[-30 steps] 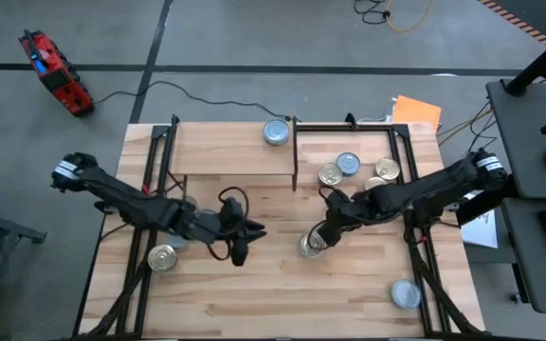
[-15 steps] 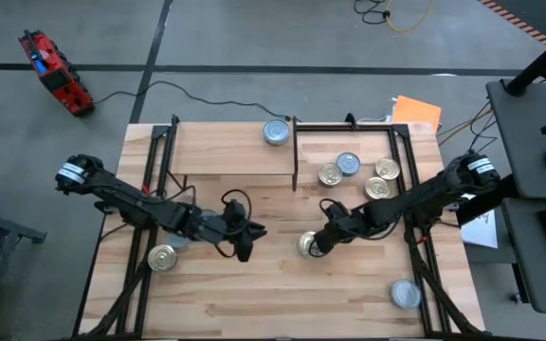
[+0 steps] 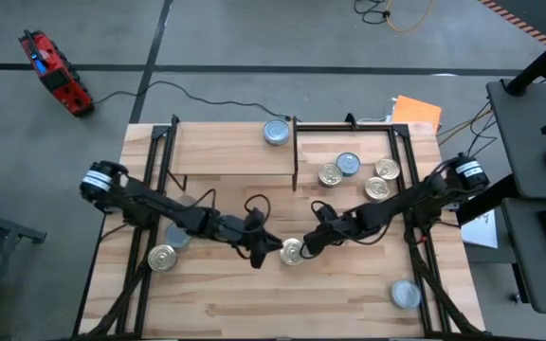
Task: Stack canned seafood by type on shelf
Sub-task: Move the blue and pink tuna can to the center of the table, then put the blue and pink tuna can on the shelf
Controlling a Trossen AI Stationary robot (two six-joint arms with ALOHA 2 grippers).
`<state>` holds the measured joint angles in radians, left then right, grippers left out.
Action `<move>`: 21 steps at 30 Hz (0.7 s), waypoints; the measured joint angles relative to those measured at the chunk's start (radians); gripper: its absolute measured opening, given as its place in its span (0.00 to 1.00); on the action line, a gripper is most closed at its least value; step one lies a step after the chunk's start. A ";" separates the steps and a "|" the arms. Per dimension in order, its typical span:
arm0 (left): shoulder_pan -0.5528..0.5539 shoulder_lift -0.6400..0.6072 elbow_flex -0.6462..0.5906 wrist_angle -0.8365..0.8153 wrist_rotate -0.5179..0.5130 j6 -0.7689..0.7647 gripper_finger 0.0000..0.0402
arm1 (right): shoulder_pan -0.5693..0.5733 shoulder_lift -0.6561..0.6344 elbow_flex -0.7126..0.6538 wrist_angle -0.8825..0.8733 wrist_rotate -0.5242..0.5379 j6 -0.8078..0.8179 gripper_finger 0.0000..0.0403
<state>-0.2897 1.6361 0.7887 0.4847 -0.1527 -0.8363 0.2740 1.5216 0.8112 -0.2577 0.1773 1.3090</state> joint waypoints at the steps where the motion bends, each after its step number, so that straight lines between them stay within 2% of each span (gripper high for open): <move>1: 0.000 0.015 0.000 0.005 0.014 -0.010 0.19 | 0.000 -0.010 0.000 -0.014 0.001 0.000 0.02; 6: 0.000 0.082 0.000 -0.017 0.036 -0.052 0.19 | 0.000 -0.037 0.000 -0.010 -0.016 0.027 0.02; 13: 0.003 0.114 0.004 -0.008 0.021 -0.001 0.19 | 0.001 -0.036 0.000 0.073 -0.158 0.095 0.02; 18: 0.004 0.140 0.045 -0.017 0.005 0.060 0.19 | 0.000 -0.036 0.000 0.122 -0.140 0.099 0.02; 21: 0.004 0.158 0.083 -0.095 0.003 0.157 0.19 | -0.001 -0.033 0.000 0.115 -0.124 0.107 0.02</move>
<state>-0.2859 1.7944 0.8719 0.3901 -0.1497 -0.6794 0.2726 1.4886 0.8112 -0.1428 0.0532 1.4164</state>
